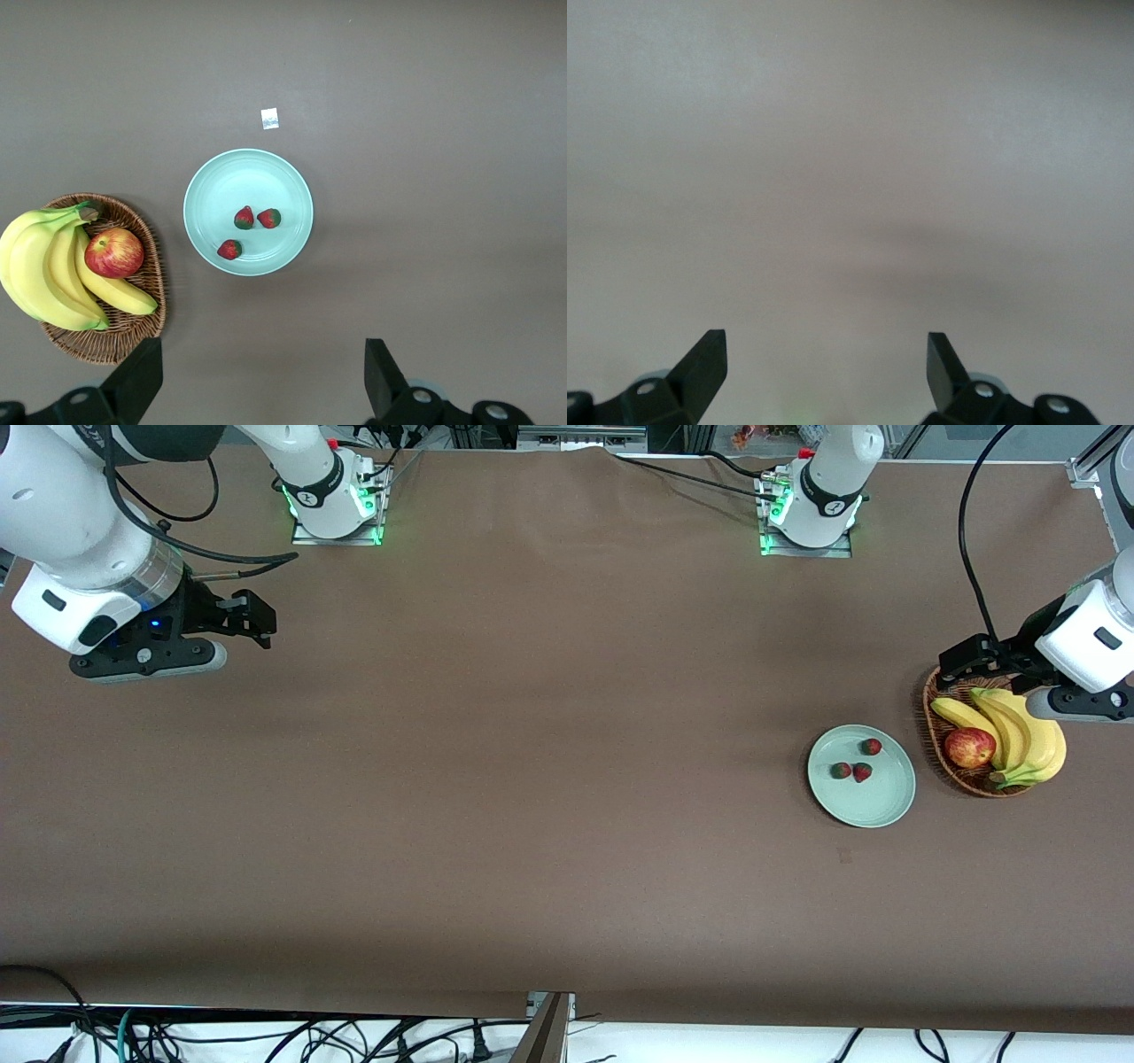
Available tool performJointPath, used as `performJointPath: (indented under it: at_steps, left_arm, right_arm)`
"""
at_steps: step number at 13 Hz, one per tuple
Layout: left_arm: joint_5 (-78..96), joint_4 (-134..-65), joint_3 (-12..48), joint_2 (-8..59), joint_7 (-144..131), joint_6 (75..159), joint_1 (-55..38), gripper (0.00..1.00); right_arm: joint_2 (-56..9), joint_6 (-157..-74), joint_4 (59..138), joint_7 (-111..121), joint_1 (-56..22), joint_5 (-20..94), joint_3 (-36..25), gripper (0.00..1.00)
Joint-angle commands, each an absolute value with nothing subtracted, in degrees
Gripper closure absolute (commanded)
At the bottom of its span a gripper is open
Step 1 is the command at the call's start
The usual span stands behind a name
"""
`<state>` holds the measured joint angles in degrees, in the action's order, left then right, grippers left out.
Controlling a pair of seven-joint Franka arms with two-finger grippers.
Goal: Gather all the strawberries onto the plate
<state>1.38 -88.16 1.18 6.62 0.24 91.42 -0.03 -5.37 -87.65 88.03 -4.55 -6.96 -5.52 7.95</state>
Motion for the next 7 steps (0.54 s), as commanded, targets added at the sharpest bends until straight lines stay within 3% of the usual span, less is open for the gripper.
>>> performJointPath:
  at_steps: [1, 7]
  left_arm:
    - [1.8, -84.4, 1.3, 8.1, -0.2, 89.6, -0.4, 0.0]
    - [1.9, -82.7, 1.3, 9.3, -0.2, 87.3, 0.0, 0.0]
  right_arm:
    - [-5.6, -87.2, 87.4, -5.1, -5.9, -5.8, 8.4, 0.01]
    - [-6.4, -87.1, 87.5, -5.0, -3.8, -4.1, 7.9, 0.01]
